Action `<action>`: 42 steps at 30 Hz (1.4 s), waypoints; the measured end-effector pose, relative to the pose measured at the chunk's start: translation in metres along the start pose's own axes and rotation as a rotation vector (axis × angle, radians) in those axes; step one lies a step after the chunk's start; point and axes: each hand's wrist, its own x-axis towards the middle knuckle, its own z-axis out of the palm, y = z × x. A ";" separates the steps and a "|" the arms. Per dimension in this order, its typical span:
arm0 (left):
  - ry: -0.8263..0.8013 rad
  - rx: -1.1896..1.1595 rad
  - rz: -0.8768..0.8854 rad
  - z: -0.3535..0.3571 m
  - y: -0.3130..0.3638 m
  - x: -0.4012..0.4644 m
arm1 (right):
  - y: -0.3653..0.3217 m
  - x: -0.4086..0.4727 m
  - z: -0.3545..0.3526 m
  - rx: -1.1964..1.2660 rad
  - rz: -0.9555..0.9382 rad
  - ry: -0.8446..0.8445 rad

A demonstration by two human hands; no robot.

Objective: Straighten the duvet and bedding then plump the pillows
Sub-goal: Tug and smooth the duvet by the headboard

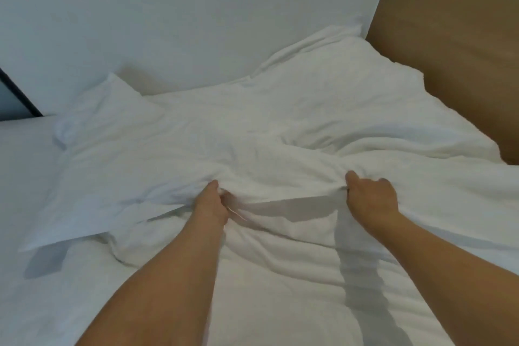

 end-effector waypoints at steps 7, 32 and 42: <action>0.037 0.538 0.676 0.145 0.112 -0.062 | 0.108 0.074 -0.083 0.320 0.220 0.086; -0.394 1.351 1.500 0.483 -0.097 0.184 | 0.177 0.292 0.221 0.120 0.140 0.648; -0.398 1.276 1.533 0.473 -0.105 0.187 | 0.177 0.281 0.222 0.092 0.191 0.658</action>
